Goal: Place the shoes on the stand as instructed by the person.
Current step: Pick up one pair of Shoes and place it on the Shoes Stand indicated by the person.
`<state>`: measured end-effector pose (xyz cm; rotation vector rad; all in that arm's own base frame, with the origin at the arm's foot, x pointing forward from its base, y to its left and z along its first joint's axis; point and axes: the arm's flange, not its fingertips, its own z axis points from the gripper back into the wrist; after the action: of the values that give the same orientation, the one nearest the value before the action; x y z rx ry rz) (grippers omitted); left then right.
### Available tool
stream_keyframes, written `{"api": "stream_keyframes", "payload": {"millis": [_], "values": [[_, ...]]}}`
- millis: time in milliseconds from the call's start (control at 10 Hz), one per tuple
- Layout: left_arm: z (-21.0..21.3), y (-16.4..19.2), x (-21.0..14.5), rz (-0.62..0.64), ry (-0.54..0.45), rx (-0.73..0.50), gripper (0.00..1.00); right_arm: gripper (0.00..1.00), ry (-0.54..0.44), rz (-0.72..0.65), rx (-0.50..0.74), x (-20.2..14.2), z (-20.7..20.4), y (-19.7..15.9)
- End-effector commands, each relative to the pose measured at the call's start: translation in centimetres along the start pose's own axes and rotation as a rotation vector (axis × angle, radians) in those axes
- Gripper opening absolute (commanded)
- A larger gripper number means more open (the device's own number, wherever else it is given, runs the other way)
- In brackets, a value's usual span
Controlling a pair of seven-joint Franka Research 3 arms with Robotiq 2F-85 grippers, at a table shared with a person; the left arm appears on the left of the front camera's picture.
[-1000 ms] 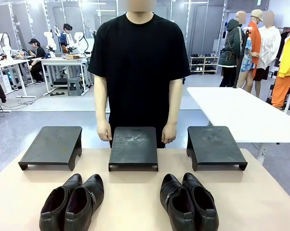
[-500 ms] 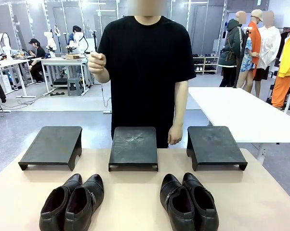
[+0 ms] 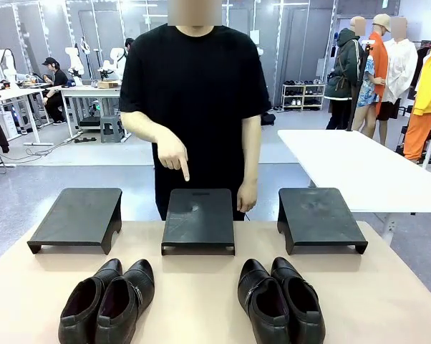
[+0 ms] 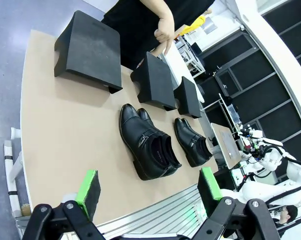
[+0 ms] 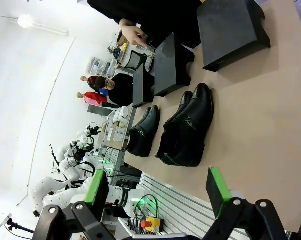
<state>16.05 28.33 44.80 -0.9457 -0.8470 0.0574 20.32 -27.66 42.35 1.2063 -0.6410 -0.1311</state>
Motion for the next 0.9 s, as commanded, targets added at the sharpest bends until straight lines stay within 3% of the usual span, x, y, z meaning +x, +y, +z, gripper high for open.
{"api": "stream_keyframes", "payload": {"millis": [0,800], "values": [[0.2,0.0,0.0,-0.004,-0.008,-0.008,1.0,1.0,-0.005,0.0,0.006,0.0,0.2,0.1],[-0.9,-1.1,0.7,-0.013,0.025,0.01,1.0,1.0,-0.005,0.0,0.006,0.0,0.2,0.1]]}}
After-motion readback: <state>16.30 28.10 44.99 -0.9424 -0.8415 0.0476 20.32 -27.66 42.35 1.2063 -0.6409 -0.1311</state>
